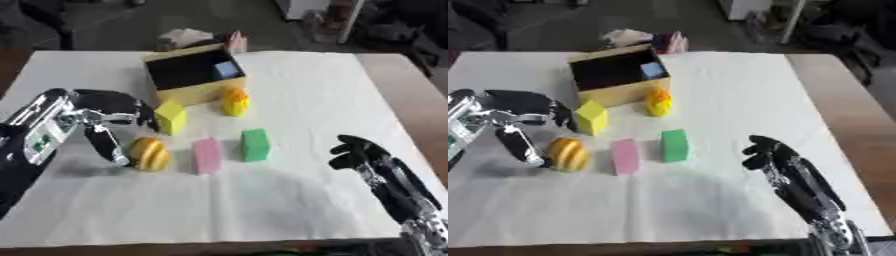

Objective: Pick up objects on the table and place them in the box.

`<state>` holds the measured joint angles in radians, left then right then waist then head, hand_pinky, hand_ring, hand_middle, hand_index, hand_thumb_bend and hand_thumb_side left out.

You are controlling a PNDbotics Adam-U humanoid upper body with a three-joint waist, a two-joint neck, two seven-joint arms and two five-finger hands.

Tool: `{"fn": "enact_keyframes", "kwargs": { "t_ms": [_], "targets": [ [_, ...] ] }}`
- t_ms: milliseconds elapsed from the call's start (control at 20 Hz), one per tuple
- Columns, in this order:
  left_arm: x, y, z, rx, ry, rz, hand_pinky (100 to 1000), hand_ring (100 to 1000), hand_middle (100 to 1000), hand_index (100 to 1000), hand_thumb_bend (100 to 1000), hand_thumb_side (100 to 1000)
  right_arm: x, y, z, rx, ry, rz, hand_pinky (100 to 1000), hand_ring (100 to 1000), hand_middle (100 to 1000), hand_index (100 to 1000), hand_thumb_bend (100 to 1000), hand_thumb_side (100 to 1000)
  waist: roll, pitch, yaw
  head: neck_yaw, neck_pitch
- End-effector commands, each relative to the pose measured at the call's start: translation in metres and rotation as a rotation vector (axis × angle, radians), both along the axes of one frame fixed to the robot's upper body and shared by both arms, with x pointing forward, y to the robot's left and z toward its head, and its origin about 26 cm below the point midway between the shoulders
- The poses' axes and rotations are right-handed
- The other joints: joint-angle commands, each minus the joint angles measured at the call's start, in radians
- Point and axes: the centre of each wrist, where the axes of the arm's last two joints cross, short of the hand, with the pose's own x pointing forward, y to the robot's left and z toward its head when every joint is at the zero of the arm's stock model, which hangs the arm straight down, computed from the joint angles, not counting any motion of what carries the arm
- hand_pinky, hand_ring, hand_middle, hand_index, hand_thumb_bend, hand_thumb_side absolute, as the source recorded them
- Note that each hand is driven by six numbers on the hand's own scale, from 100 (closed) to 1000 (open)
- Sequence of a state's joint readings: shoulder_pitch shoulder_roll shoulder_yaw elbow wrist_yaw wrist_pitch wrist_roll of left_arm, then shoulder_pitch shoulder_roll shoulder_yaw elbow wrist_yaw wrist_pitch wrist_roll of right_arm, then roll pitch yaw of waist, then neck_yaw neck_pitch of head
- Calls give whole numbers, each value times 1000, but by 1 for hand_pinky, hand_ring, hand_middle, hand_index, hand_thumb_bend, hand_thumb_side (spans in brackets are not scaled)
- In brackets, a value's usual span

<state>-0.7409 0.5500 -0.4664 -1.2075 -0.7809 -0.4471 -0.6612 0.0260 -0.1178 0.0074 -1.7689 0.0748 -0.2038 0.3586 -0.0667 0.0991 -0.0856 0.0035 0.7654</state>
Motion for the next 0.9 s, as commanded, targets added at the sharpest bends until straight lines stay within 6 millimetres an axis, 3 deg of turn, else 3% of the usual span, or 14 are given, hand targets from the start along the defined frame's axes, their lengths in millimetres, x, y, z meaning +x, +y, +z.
{"fn": "enact_keyframes", "kwargs": {
  "t_ms": [50, 150, 200, 400, 700, 900],
  "targets": [
    [6, 3, 6, 30, -5, -32, 761, 678, 667, 778, 432, 280, 2, 1, 7, 3, -26, 13, 693, 659, 682, 866, 100, 683, 3, -8, -4, 5, 5],
    [7, 4, 2, 22, -4, -35, 738, 617, 601, 722, 368, 275, 2, 1, 7, 4, -27, 13, 693, 659, 681, 866, 100, 683, 3, -8, -5, 6, 5],
    [7, 5, 2, 12, -7, -37, 707, 551, 524, 650, 304, 265, 2, 1, 7, 4, -27, 12, 693, 659, 681, 866, 100, 684, 3, -7, -5, 6, 5],
    [4, 10, 16, -56, -46, -49, 666, 458, 421, 543, 197, 246, 2, 0, 7, 2, -25, 9, 693, 659, 681, 866, 100, 685, 5, -6, -5, 4, 5],
    [-3, 18, 89, -196, -211, -13, 673, 472, 436, 553, 201, 231, 3, 0, 7, -3, -22, 11, 693, 658, 681, 866, 100, 688, 10, -6, -11, 10, 5],
    [11, 29, 114, -278, -328, 130, 671, 486, 441, 557, 201, 217, 7, 5, 11, -2, -37, 38, 693, 658, 681, 866, 100, 686, 11, 8, -40, 35, 5]
  ]
}}
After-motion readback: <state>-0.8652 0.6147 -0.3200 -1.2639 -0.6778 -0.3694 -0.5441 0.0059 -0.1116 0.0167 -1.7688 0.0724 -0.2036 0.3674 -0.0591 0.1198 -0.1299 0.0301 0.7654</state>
